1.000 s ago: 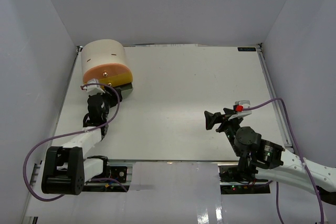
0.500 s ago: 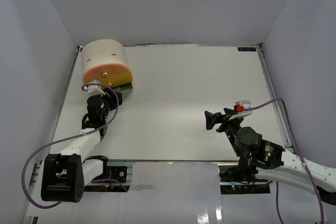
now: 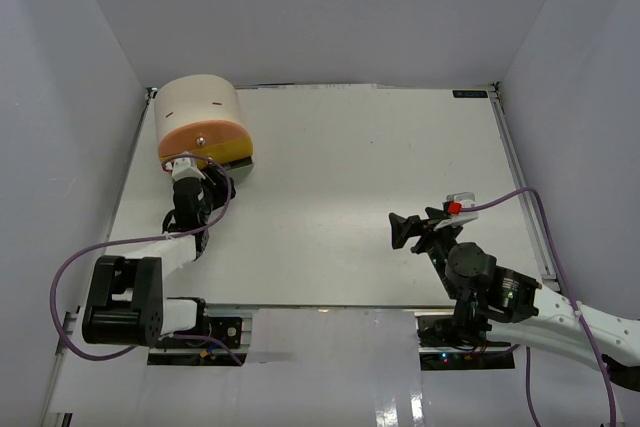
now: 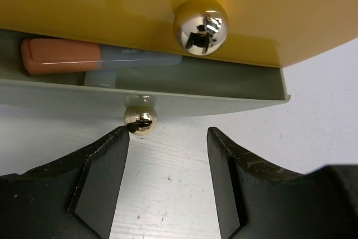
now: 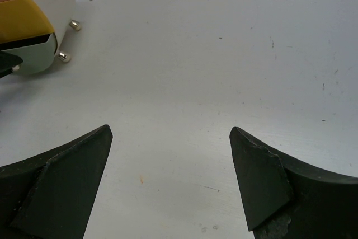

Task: Sort the stationery into containers
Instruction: Close the drawer in the storage box.

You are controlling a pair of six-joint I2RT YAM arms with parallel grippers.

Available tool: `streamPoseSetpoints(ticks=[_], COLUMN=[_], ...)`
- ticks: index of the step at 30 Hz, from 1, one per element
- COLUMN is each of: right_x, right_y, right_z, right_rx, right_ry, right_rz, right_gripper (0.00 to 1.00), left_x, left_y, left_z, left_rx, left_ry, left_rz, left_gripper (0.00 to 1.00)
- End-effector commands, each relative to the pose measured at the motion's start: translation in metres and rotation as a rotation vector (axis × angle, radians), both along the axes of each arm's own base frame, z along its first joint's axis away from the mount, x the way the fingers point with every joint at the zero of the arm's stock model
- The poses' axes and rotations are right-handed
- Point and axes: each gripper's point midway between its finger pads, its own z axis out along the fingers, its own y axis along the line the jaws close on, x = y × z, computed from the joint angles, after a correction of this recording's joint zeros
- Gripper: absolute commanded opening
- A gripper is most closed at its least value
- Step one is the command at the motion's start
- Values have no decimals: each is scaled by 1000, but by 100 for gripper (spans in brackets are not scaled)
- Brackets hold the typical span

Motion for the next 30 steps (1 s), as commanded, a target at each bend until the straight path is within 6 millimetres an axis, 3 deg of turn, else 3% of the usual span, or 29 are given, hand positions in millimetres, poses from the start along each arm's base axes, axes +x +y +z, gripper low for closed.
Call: streamPoseSetpoints(ticks=[1, 4, 14, 30], right_x=[2, 2, 3, 2], right_y=[-3, -4, -1, -1], right_z=[6, 5, 2, 5], right_rx=[14, 15, -11, 2], right_ry=[-15, -15, -9, -14], right_rz=[-22, -25, -17, -9], right_gripper=[92, 92, 92, 92], left_x=[22, 29, 37, 45], left_y=[6, 6, 19, 13], left_z=[24, 21, 37, 40], left_rx=[-12, -26, -45, -60], left_ry=[-93, -85, -171, -233], left_rz=[45, 64, 151, 117], left_gripper=[68, 69, 70, 76])
